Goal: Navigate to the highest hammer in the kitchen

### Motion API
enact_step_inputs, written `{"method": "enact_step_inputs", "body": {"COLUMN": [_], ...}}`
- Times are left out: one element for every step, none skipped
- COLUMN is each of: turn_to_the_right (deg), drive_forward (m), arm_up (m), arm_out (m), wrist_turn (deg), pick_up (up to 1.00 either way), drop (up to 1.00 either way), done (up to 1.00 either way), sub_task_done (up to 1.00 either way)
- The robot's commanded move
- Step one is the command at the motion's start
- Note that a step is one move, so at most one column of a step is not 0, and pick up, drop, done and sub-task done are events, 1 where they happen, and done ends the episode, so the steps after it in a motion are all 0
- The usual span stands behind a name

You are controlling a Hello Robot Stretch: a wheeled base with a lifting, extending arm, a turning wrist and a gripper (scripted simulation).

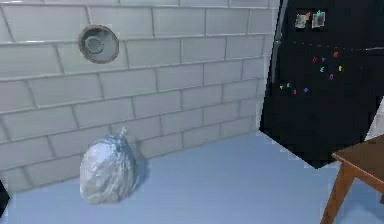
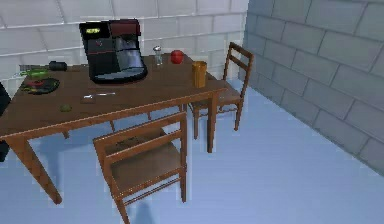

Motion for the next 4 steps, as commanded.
{"method": "enact_step_inputs", "body": {"turn_to_the_right": [3.0, 0.0, 18.0, 0.0], "drive_forward": [0.00, 0.40, 0.00, 1.00], "arm_up": [0.00, 0.00, 0.00, 0.00], "arm_out": [0.00, 0.00, 0.00, 0.00], "wrist_turn": [0.0, 0.0, 0.0, 0.0], "pick_up": [0.00, 0.00, 0.00, 0.00], "drop": [0.00, 0.00, 0.00, 0.00], "done": [0.00, 0.00, 0.00, 0.00], "sub_task_done": [0.00, 0.00, 0.00, 0.00]}}
